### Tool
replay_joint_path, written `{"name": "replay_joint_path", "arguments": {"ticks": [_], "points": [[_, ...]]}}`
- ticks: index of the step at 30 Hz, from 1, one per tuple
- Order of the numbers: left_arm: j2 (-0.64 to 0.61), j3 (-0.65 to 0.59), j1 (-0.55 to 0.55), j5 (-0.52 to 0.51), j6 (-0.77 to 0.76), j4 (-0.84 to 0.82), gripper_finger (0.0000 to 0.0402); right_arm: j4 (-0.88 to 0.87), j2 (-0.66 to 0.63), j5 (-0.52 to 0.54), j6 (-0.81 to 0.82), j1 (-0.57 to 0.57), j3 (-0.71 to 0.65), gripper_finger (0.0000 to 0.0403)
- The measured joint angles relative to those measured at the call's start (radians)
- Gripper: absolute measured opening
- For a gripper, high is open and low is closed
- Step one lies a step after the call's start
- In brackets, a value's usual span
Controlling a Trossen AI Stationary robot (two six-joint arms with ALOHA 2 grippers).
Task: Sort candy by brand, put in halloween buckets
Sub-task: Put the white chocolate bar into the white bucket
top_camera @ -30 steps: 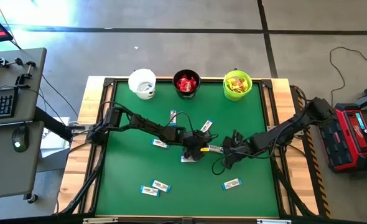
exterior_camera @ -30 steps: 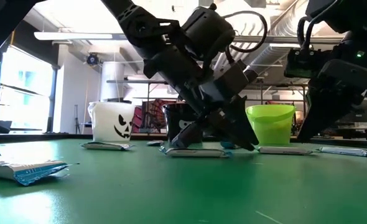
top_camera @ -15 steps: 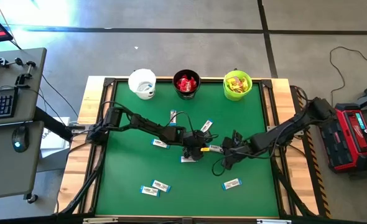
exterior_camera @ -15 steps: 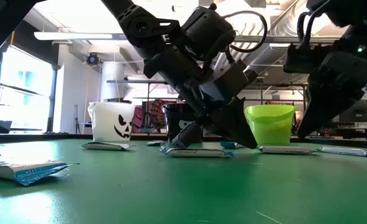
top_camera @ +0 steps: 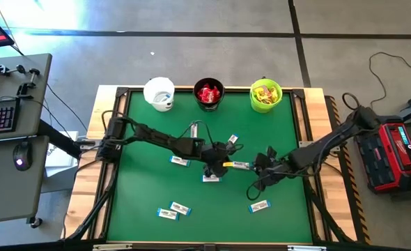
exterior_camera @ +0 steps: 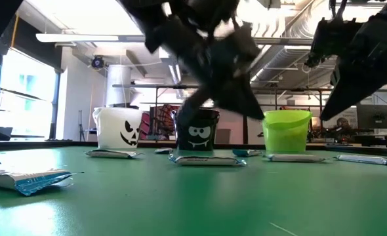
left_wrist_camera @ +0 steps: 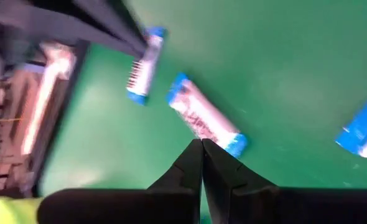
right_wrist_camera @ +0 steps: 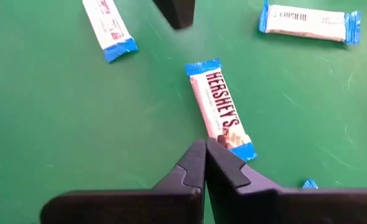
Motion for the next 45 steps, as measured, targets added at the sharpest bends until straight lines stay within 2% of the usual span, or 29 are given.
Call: {"name": "replay_joint_path", "arguments": {"ticks": [4, 9, 12, 19, 23, 37, 45], "points": [[-0.051, 0.002, 0.006, 0.001, -0.040, -0.059, 0.0000, -0.018, -0.007, -0.006, 0.011, 0.008, 0.000, 0.0000], [-0.030, 0.002, 0.007, -0.009, -0.100, -0.110, 0.0008, -0.038, 0.021, -0.072, 0.077, -0.010, -0.016, 0.0000], [0.002, 0.002, 0.007, -0.025, -0.105, -0.093, 0.0029, -0.058, 0.050, -0.077, 0.111, -0.025, -0.022, 0.0000], [0.074, 0.002, 0.012, -0.047, 0.018, -0.016, 0.0099, -0.067, 0.109, -0.084, 0.140, -0.081, -0.023, 0.0000], [0.095, 0.002, 0.012, -0.053, 0.067, 0.025, 0.0121, -0.042, 0.140, -0.109, 0.133, -0.109, -0.023, 0.0000], [0.117, 0.002, 0.012, -0.060, 0.077, 0.034, 0.0126, 0.053, 0.177, -0.152, 0.050, -0.164, -0.022, 0.0000], [0.134, 0.005, 0.009, -0.072, 0.068, 0.051, 0.0126, -0.116, 0.172, -0.126, 0.079, -0.146, 0.046, 0.0000]]}}
